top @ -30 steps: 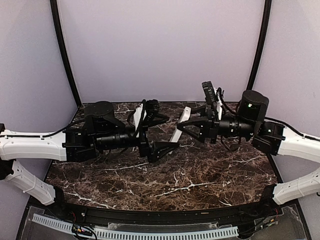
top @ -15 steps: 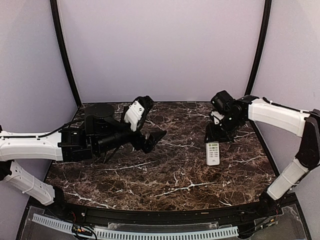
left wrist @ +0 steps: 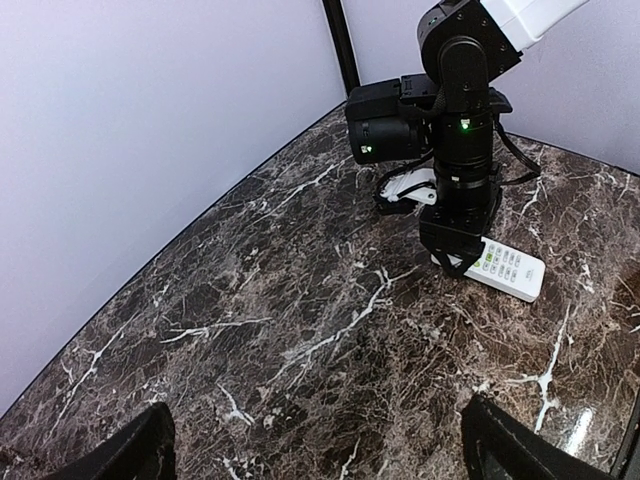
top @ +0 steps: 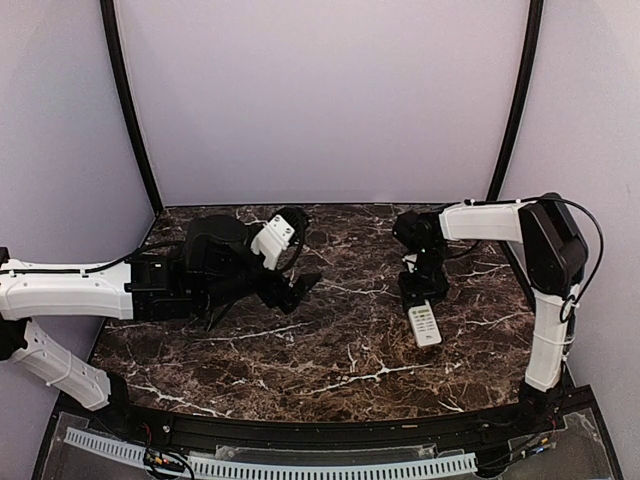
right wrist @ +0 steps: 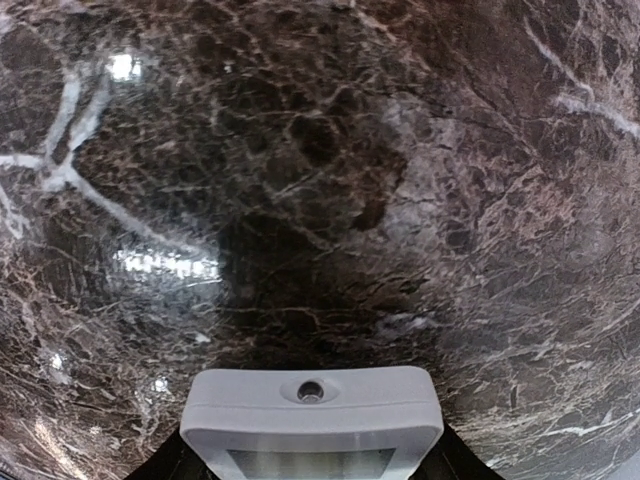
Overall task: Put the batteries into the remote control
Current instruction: Place the remote control at the center of the board.
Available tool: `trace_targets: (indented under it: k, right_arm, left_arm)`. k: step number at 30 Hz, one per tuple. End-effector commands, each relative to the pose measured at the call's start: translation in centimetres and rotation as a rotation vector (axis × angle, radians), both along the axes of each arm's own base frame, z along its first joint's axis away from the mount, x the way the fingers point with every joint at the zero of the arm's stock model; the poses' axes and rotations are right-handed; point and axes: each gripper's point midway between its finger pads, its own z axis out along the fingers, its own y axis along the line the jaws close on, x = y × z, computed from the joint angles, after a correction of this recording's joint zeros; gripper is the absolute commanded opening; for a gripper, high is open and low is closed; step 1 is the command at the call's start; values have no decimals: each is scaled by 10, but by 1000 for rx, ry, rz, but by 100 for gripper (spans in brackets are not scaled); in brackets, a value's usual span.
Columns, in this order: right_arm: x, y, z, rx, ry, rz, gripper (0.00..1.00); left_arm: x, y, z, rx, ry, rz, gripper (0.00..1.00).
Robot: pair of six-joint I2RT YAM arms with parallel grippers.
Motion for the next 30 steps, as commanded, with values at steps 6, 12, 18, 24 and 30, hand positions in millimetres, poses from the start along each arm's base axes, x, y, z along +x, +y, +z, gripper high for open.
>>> trace_targets:
  k: [6,12,18,24,30]
  right_arm:
    - [6,-17,-21,-43,29,-38,41]
    - [6,-30,-27,-76,34,-78,43]
    - [4,-31,-29,-72,37,-90,66]
    - [8,-32,-18,-60,-6,-106,97]
    - [42,-21,46,83,-288,-117,99]
  left_arm:
    - [4,4,2,7,0,20,99]
    - [6,6,1,13,1,24,99]
    - [7,8,0,14,1,31,99]
    - [10,14,-4,-4,19,47,99]
    - [51,62,-19,-99,122,244,99]
